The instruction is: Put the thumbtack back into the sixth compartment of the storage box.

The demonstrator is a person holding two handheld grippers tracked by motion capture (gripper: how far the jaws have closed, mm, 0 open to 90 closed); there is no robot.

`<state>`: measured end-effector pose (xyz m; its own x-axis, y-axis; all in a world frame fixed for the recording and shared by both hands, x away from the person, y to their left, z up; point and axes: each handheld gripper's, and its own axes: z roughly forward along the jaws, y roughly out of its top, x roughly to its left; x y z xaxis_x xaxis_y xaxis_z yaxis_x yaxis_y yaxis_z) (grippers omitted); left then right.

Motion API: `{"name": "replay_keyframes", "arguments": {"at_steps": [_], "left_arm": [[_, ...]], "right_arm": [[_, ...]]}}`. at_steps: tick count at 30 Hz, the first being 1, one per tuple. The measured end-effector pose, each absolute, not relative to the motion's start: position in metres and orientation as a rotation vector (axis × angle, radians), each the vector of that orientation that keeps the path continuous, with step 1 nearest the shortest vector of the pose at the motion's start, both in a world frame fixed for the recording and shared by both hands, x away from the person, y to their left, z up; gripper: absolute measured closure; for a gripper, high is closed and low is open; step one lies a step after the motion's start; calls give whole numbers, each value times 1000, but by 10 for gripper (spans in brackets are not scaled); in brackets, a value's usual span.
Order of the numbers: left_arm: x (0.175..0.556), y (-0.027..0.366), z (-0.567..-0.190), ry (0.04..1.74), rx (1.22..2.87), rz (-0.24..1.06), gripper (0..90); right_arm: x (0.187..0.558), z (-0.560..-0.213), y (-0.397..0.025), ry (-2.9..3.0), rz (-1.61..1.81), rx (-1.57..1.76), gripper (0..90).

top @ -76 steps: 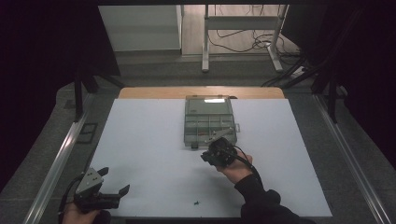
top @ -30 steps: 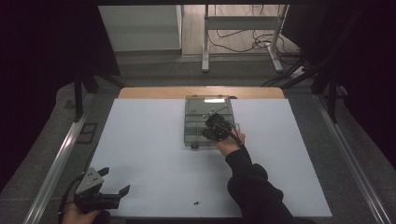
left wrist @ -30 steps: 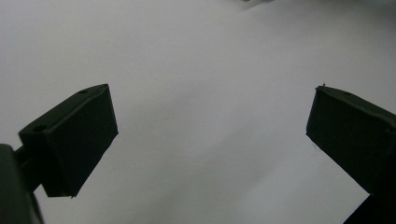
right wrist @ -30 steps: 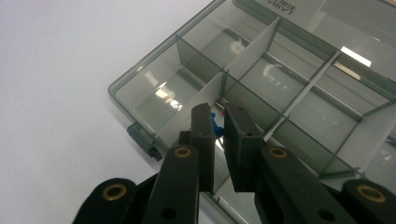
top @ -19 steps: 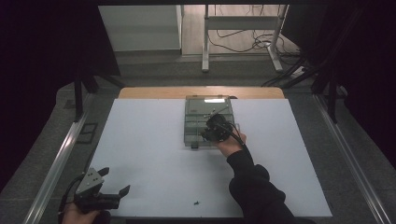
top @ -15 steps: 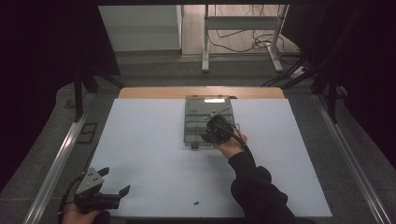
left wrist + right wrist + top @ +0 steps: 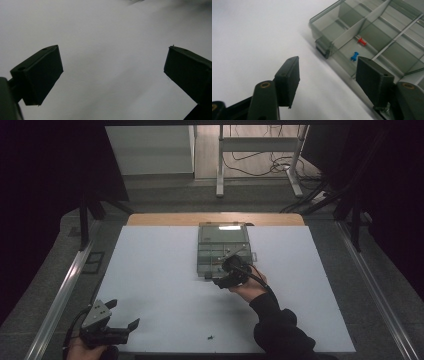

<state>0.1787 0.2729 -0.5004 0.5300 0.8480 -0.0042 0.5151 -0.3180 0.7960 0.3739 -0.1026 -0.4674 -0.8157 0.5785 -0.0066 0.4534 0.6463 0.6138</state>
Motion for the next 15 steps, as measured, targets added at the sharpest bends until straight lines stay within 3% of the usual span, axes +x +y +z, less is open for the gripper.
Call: {"name": "replay_keyframes", "arguments": {"at_steps": [15], "left_arm": [[178,273,-500,1100,1994,545,24]], "right_arm": [[341,-473,-101,2713,889,774,78]]}}
